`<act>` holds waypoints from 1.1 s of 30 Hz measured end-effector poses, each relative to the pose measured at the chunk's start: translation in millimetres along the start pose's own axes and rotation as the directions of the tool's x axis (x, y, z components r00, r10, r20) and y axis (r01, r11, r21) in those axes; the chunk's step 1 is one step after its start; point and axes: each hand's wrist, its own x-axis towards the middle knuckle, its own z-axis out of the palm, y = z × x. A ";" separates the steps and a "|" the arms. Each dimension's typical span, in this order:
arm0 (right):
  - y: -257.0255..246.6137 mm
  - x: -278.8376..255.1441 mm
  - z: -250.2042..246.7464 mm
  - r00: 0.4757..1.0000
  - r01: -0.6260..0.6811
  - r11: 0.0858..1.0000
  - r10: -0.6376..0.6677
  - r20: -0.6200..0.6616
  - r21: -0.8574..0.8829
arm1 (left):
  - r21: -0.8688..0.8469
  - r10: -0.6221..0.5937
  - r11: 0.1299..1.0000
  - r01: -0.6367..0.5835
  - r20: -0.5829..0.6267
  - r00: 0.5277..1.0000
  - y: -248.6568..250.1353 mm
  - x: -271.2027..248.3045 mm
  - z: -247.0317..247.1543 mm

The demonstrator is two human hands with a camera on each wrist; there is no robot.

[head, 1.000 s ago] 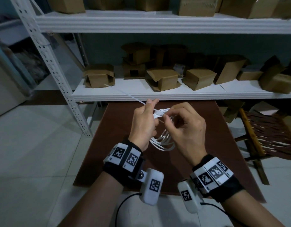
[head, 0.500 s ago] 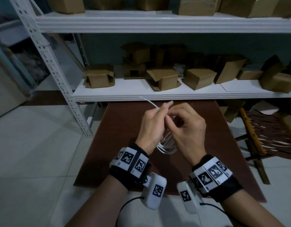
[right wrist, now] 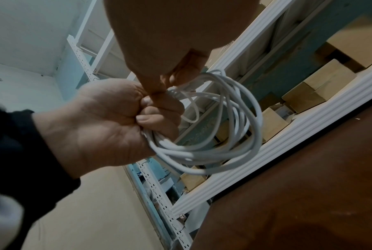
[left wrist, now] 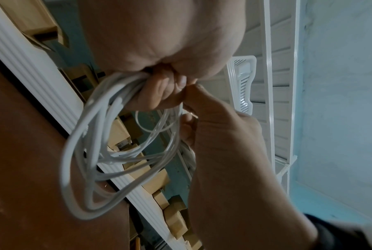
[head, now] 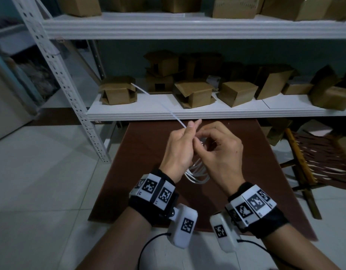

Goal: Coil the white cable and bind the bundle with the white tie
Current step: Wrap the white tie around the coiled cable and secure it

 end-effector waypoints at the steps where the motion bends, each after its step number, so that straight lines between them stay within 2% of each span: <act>1: -0.2 -0.1 0.0 1.000 0.001 1.000 -0.001 0.004 0.005 | -0.008 -0.005 1.000 0.005 0.004 1.000 -1.4 2.2 -2.1; 13: -3.8 -3.0 1.2 1.000 0.008 0.999 -0.008 -0.007 0.036 | 0.028 -0.037 0.999 0.041 -0.125 0.991 1.5 0.5 -3.1; 20: -2.8 -2.4 -1.7 0.999 0.034 0.999 -0.035 0.013 0.012 | -0.004 -0.040 0.999 0.040 -0.061 0.997 4.1 2.8 -3.1; 26: -3.6 -3.3 -1.1 0.999 0.037 0.999 -0.037 0.005 -0.024 | 0.006 0.012 1.000 -0.011 -0.065 0.998 0.0 1.8 -2.8; 33: -2.9 -2.4 -1.0 0.999 0.041 0.999 -0.040 0.006 -0.024 | 0.020 0.008 1.000 -0.007 -0.057 0.998 -1.5 3.2 -3.8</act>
